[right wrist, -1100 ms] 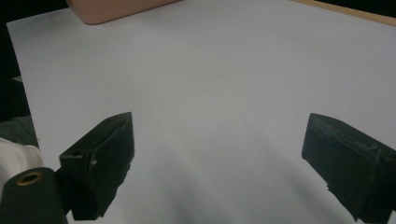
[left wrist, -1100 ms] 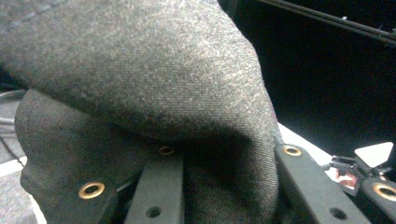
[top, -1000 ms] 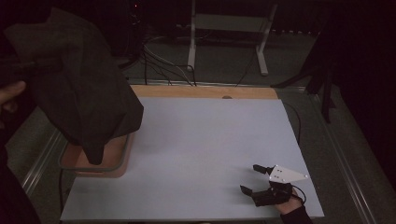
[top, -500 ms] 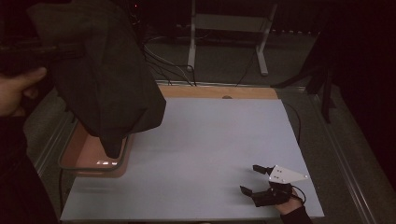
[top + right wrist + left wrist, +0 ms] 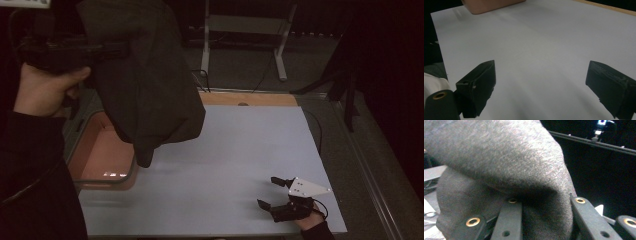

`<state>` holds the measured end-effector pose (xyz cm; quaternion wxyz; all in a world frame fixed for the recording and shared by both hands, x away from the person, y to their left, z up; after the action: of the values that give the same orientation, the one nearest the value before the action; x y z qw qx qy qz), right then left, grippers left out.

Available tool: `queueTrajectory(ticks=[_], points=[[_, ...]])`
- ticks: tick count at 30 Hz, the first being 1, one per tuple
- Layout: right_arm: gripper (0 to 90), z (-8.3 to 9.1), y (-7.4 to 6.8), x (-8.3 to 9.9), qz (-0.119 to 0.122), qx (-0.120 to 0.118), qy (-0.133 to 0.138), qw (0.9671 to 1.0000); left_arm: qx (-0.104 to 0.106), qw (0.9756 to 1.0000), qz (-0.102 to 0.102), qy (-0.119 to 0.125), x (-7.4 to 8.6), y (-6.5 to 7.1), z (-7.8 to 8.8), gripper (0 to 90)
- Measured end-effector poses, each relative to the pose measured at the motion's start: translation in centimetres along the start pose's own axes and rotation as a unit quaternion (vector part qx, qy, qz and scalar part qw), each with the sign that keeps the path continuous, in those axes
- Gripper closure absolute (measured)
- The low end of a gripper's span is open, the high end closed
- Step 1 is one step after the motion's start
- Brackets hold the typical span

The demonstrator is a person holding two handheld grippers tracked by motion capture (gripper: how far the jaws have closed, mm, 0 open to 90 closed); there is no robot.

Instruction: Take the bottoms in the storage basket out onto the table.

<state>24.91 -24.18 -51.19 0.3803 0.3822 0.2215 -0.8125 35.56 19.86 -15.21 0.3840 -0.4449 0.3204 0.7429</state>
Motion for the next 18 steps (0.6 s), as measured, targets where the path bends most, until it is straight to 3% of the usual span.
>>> queueTrajectory(ticks=[13, 18], points=[[9.4, 0.2, 0.0, 0.0, -0.002, -0.002, 0.006, 1.0000, 0.040, 0.9990, -0.018, -0.011, -1.3, 1.5, -4.9, 74.6], [9.4, 0.2, 0.0, -0.1, -0.001, -0.001, 0.008, 1.0000, 0.043, 0.9988, -0.022, -0.012, -1.4, 1.8, -6.1, 74.6]])
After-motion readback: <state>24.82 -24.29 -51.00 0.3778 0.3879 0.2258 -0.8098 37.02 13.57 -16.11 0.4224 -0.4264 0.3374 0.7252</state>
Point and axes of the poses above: each handheld gripper's, and its own axes: z roughly backward along the jaws, x roughly out of its underside, y roughly to its right, the point moved 5 cm from there along -z, roughly forward along the jaws, and after that the axes turned 10 degrees about -y, right-handed, at the moved point
